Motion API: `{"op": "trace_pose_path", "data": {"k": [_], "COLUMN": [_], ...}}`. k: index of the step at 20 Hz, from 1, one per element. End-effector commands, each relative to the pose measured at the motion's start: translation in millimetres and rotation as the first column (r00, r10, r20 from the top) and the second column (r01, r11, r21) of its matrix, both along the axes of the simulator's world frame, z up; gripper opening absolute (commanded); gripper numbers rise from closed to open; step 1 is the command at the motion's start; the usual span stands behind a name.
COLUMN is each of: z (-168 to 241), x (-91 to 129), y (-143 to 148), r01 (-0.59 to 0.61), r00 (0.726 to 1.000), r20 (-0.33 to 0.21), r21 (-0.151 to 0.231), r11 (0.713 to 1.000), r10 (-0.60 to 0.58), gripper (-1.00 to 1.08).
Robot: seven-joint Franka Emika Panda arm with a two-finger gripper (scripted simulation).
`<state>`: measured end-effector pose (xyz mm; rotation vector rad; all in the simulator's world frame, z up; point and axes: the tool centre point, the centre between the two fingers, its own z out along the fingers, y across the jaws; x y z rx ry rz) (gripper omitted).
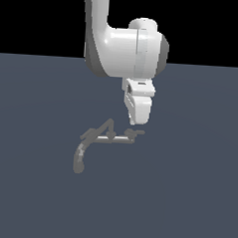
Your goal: Turn on the faucet by rotating a designated handle.
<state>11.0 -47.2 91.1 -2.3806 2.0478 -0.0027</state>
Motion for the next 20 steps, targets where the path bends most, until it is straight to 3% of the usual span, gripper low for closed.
{"op": "trace_pose_path", "data": {"k": [1,9,20], "z": [-11.4,-31.0,-30.4], "x": [5.5,13.7,10.7], "y": [-7.6,-21.2,-23.6], "r01": [0.044,0.119,0.118], "r00": [0.999,0.993,0.993], "r20": [0.000,-0.002,-0.002], "r21": [-0.001,-0.002,0.000], "r11": [0.999,0.993,0.993], "r10": [-0.044,-0.119,-0.118], "gripper": [-1.00,-1.00,-1.00]}}
